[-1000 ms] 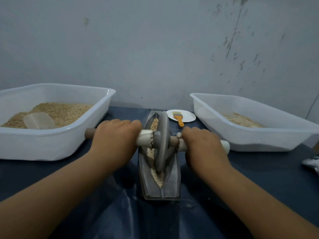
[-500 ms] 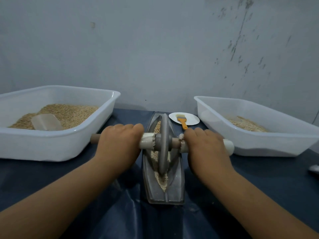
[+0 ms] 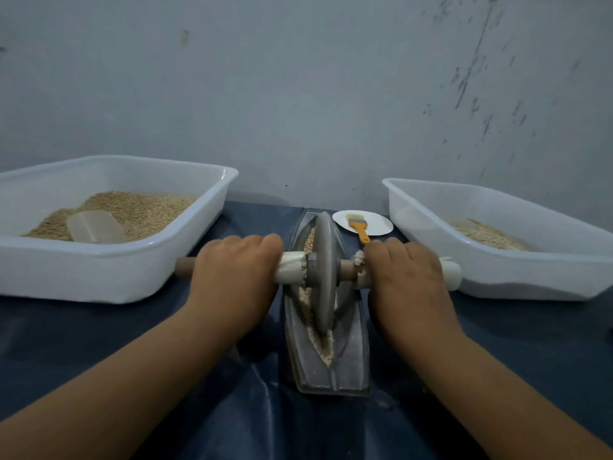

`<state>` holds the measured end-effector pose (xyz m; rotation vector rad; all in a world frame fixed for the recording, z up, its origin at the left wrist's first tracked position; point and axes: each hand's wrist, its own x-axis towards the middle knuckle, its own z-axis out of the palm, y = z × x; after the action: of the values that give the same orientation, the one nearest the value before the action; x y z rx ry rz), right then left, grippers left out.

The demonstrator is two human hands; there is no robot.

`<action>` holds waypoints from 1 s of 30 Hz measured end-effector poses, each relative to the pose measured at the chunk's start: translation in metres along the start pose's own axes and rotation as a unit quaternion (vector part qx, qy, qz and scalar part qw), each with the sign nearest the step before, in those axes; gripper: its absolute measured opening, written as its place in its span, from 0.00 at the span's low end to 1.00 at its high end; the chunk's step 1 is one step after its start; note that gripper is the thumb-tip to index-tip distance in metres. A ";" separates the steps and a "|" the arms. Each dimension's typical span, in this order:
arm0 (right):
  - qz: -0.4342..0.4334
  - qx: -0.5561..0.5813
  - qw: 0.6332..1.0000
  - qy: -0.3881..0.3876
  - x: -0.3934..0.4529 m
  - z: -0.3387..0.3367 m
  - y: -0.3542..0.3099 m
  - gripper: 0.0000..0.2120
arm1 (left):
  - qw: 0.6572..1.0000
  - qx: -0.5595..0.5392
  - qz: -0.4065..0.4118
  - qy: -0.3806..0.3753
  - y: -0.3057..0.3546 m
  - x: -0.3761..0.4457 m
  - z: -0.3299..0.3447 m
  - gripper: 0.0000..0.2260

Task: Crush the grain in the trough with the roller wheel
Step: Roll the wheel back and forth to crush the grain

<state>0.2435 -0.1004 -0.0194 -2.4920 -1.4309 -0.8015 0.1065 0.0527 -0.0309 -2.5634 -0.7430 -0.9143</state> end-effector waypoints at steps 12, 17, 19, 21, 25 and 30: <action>-0.019 0.036 0.995 0.096 -0.031 0.000 0.006 0.27 | 0.998 -0.038 0.023 0.034 -0.001 -0.020 -0.020 0.15; 0.007 0.006 1.000 0.007 -0.012 -0.007 -0.008 0.18 | 1.000 -0.027 -0.009 -0.003 0.001 -0.013 -0.010 0.15; 0.006 0.008 0.999 0.035 -0.019 -0.007 -0.006 0.19 | 0.998 -0.057 0.004 0.010 0.000 -0.023 -0.016 0.16; -0.018 0.010 0.994 0.110 -0.027 -0.006 -0.002 0.20 | 0.997 -0.070 0.018 0.026 -0.003 -0.033 -0.021 0.16; -0.030 0.017 0.991 0.131 -0.024 0.000 0.001 0.21 | 0.996 -0.070 0.023 0.046 -0.006 -0.035 -0.019 0.16; 0.022 0.008 1.000 0.007 0.004 0.004 -0.003 0.14 | 0.999 -0.015 -0.011 -0.029 -0.003 0.001 -0.002 0.11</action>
<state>0.2440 -0.0948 -0.0210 -2.4910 -1.3680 -0.7940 0.1043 0.0548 -0.0286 -2.6244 -0.7799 -0.8668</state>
